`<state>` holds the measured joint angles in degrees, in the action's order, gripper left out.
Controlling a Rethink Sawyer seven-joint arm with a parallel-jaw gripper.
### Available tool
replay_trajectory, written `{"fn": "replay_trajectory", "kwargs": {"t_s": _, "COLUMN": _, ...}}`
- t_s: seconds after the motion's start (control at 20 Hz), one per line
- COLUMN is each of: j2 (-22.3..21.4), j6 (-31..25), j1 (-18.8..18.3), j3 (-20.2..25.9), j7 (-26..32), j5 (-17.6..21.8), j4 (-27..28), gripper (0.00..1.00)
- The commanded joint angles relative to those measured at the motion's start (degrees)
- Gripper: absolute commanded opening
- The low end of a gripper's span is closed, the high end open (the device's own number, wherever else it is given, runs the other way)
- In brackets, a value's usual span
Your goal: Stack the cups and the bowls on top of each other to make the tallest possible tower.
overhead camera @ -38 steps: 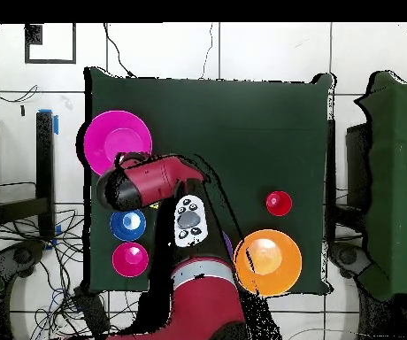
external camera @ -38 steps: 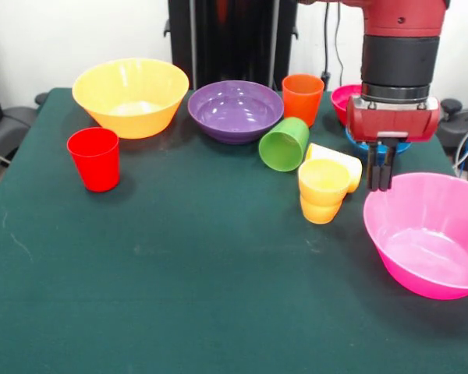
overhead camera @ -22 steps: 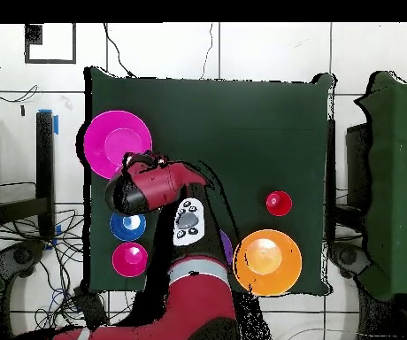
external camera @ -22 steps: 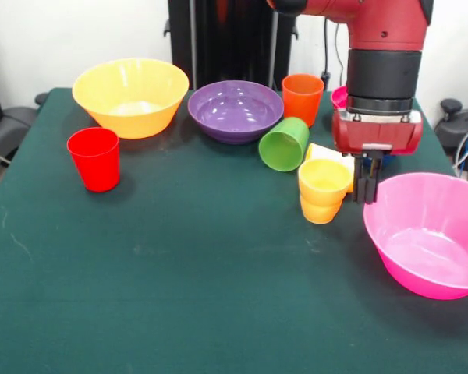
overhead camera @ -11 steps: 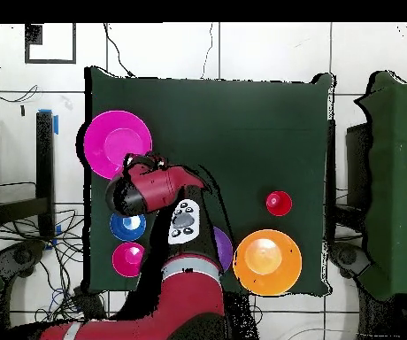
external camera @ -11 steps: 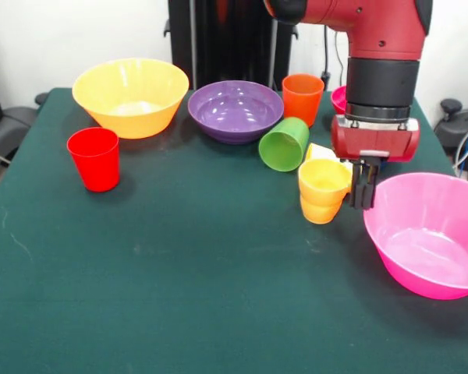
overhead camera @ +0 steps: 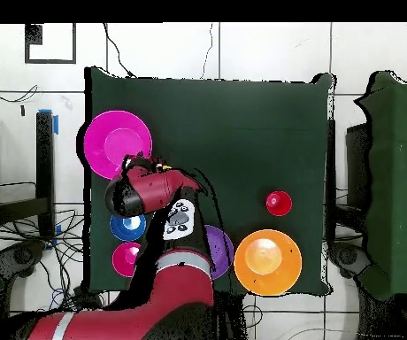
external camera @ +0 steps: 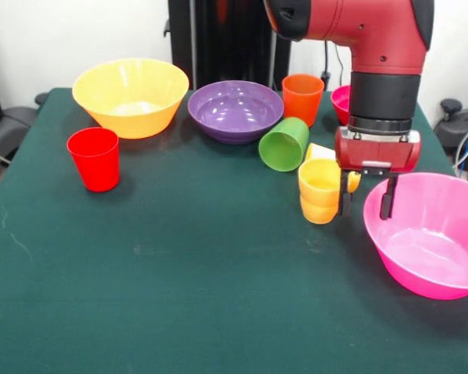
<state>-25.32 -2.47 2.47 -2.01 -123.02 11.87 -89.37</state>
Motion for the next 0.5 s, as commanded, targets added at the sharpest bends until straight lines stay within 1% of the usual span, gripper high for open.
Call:
{"fn": "replay_trajectory", "kwargs": {"t_s": 0.05, "j2": 2.29, "j6": 0.38, "j1": -0.61, "j3": 4.75, "j7": -7.0, "j5": -2.41, "j4": 1.74, "gripper": 1.0}}
{"fn": "replay_trajectory", "kwargs": {"t_s": 0.35, "j2": 5.08, "j6": 2.98, "j1": -0.48, "j3": 3.76, "j7": -6.01, "j5": -2.05, "j4": 4.2, "gripper": 1.0}}
{"fn": "replay_trajectory", "kwargs": {"t_s": 0.5, "j2": 6.53, "j6": 4.32, "j1": 0.07, "j3": 3.02, "j7": -6.45, "j5": -2.19, "j4": 5.09, "gripper": 1.0}}
